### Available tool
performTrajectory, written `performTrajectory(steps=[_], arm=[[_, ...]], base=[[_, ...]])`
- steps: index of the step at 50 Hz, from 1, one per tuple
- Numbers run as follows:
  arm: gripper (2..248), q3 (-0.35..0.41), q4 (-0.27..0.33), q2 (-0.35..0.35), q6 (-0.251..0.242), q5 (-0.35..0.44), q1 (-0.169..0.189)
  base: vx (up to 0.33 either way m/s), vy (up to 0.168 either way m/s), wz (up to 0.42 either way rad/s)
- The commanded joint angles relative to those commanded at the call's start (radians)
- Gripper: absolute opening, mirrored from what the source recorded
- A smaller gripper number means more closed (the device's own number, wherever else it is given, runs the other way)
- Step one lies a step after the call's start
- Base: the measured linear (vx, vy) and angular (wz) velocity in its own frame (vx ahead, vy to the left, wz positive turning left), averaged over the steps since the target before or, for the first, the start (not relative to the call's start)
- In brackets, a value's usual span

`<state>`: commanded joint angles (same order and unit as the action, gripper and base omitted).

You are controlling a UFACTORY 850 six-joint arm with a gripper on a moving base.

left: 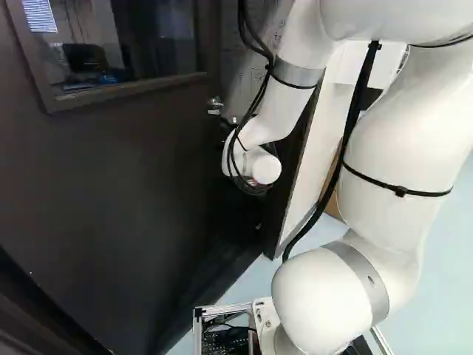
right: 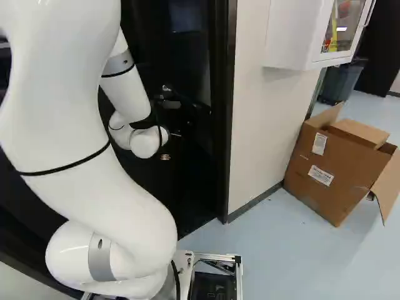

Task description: Open the door and move inside

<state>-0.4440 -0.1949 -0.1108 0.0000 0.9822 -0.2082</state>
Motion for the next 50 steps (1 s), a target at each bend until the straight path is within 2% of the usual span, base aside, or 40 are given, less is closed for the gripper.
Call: performTrajectory(steps=[50], arm=[[247,-0.070,-0.130,-0.063,0.000,0.000,-0.099]], base=[[0.000,0.000,0.000]])
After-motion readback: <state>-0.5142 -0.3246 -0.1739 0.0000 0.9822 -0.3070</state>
